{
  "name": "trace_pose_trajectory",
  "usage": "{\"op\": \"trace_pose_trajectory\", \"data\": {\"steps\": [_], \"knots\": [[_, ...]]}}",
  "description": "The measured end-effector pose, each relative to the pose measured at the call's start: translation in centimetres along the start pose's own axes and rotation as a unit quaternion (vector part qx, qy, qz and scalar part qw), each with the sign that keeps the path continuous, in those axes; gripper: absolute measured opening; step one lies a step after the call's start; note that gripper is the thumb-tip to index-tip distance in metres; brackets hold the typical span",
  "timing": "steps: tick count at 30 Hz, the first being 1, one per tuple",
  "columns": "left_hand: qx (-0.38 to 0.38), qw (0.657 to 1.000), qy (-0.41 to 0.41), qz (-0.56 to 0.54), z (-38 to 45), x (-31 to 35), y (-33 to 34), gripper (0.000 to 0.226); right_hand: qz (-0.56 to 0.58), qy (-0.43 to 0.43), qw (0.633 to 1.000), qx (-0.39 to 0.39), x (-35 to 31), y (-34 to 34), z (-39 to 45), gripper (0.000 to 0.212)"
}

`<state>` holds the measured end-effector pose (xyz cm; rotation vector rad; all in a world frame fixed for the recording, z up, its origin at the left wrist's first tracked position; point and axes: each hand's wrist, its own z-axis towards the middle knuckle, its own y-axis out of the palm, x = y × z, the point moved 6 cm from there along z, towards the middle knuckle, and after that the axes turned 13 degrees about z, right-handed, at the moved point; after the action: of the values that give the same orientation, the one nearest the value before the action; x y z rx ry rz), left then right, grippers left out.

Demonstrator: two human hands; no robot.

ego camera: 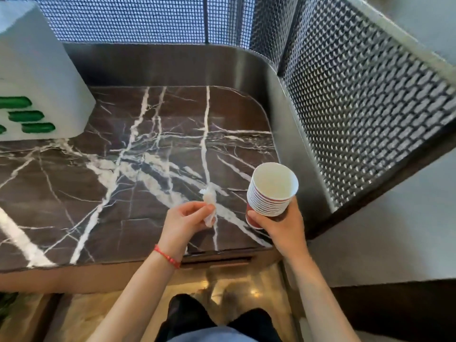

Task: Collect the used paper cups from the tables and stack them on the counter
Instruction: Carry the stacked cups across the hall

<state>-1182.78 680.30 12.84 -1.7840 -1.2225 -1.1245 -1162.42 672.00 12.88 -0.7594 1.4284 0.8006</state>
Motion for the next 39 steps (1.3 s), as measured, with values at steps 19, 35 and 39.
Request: {"op": "trace_pose_trajectory", "data": {"steps": [19,35,39], "knots": [[-0.111,0.993,-0.006,0.042,5.6,1.2,1.1,0.010,-0.026,0.015,0.987,0.159,2.0,-0.2,0.0,0.061],[-0.111,0.994,0.004,0.024,7.1,2.2,0.3,0.009,-0.039,-0.045,0.968,0.246,1.4,0.9,6.9,0.066],[-0.100,0.995,-0.004,0.012,7.4,2.3,0.3,0.004,-0.037,-0.050,0.967,0.246,1.3,1.1,8.4,0.067]]}}
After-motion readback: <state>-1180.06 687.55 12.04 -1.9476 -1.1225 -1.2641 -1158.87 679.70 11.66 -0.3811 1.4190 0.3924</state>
